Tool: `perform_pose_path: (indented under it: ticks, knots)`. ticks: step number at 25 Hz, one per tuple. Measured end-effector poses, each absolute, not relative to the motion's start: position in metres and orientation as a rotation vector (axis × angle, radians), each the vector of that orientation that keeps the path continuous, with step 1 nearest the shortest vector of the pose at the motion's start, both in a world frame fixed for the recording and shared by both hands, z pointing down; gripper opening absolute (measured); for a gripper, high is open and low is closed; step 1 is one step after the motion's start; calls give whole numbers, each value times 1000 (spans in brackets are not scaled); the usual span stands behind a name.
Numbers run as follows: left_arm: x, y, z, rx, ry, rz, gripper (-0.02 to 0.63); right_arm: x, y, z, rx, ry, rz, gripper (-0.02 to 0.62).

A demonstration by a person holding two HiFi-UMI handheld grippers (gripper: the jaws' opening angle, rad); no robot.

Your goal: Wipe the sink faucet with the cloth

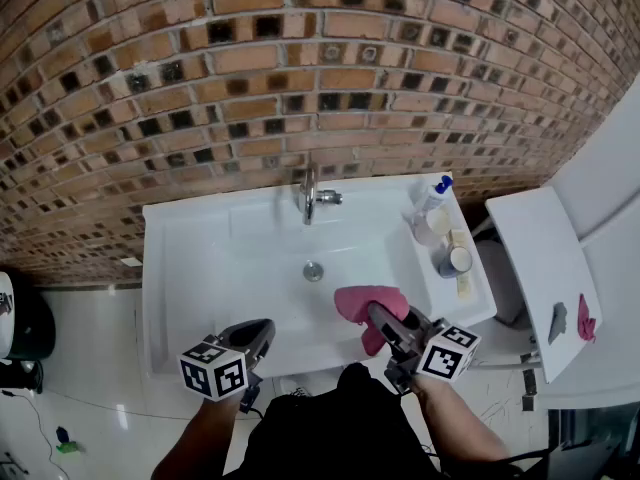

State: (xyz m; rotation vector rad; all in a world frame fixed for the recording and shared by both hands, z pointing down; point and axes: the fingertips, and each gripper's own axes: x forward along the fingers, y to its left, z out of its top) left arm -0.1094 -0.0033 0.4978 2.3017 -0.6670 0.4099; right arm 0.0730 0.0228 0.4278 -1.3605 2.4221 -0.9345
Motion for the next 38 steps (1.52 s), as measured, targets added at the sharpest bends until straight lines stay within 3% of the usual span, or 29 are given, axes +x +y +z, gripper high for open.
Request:
perform_pose_path:
  ticks: [10,18,28,38]
  knots:
    - [-114,-27,496,2241,-831,395,5,170,-72,462,-1544,2073,-1087,46]
    - [-93,-38,510,2135,-898,411,4,205,-152,499,-1633,2208,-1023,46]
    - [-78,-39,515,2023,-992,428,5,215,-258,557,-1678,2239,-1064,46]
    - [-86,-20,514,1906,-1110,430,5,167,-304,574,-1416,2136,-1256,46]
